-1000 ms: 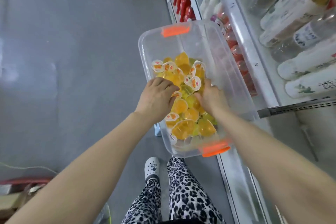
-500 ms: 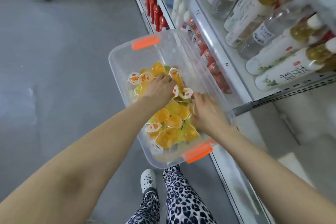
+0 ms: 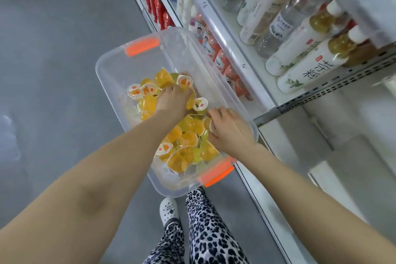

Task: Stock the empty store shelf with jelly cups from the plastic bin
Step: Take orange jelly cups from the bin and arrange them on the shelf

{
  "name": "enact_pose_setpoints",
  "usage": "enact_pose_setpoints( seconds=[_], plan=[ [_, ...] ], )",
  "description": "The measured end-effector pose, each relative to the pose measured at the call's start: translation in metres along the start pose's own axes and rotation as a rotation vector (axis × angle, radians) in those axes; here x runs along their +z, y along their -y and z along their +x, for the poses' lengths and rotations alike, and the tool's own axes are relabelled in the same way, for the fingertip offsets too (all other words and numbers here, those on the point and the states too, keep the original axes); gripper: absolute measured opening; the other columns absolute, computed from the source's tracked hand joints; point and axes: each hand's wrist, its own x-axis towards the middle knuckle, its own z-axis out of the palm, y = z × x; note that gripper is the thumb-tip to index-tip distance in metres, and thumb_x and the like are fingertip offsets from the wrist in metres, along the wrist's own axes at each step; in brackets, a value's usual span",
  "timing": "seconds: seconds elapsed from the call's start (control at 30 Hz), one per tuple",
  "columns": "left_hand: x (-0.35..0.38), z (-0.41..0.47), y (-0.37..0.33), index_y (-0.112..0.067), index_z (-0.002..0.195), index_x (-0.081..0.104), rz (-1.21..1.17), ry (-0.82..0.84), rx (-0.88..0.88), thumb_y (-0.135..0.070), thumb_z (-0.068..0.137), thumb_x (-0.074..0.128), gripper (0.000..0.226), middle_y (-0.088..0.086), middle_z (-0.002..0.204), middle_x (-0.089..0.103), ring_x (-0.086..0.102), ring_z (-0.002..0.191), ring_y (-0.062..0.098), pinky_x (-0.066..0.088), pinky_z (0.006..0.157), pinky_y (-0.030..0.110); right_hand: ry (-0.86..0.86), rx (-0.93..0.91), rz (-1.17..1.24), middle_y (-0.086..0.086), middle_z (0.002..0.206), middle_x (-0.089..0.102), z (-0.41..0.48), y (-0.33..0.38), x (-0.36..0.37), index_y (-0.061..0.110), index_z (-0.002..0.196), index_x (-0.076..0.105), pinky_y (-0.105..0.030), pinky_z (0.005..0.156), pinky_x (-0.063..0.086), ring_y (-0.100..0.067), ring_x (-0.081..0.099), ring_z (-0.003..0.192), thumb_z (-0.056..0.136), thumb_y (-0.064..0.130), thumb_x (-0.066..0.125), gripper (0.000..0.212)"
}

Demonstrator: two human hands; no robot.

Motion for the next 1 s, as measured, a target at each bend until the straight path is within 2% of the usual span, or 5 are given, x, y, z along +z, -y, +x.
enact_pose_setpoints(
  seconds=[0.13,0.2,0.47,0.83,1.0],
  plan=[
    [-0.009,-0.03,0.011,-0.021,0.126,0.045,-0.189,0.017,-0.011,-0.028,0.077,0.075,0.058,0.009,0.119,0.043,0.056,0.082,0.028,0.047,0.06,0.033,-0.002,0.062,0.096,-0.009,0.106,0.061,-0.006,0.005,-0.005,0.014,0.115,0.052,-0.04,0.068,0.049,-0.033,0.06,0.085,0.079,0.03,0.058,0.04],
    [-0.012,-0.051,0.017,-0.019,0.124,0.046,-0.292,-0.009,-0.002,-0.026,0.073,0.077,0.06,0.008,0.118,0.043,0.052,0.077,0.024,0.041,0.057,0.031,-0.014,0.11,0.176,-0.008,0.113,0.059,-0.012,0.008,-0.008,0.016,0.118,0.05,-0.04,0.07,0.051,-0.031,0.06,0.09,0.079,0.03,0.061,0.044],
    [-0.038,-0.122,0.017,-0.019,0.127,0.047,-0.428,-0.143,0.068,-0.028,0.071,0.071,0.061,0.006,0.121,0.053,0.05,0.113,0.028,0.042,0.092,0.038,-0.21,0.235,0.36,-0.007,0.11,0.056,-0.062,0.013,-0.037,0.016,0.114,0.051,-0.03,0.074,0.036,-0.028,0.054,0.099,0.072,0.021,0.069,0.047],
    [-0.102,-0.181,-0.072,-0.021,0.124,0.056,-0.505,-0.334,0.382,-0.038,0.078,0.072,0.051,0.001,0.12,0.058,0.056,0.109,0.02,0.04,0.086,0.031,-0.526,0.421,0.392,-0.006,0.113,0.054,-0.197,0.002,-0.121,0.018,0.118,0.05,-0.034,0.081,0.042,-0.026,0.052,0.101,0.078,0.026,0.07,0.045],
    [-0.144,-0.194,-0.134,-0.02,0.126,0.055,-0.473,-0.343,0.541,-0.045,0.08,0.07,0.054,0.001,0.122,0.057,0.054,0.112,0.02,0.041,0.088,0.032,-0.619,0.494,0.315,-0.005,0.115,0.052,-0.261,-0.021,-0.154,0.016,0.12,0.056,-0.018,0.077,0.027,-0.02,0.049,0.101,0.08,0.025,0.072,0.044]
  ],
)
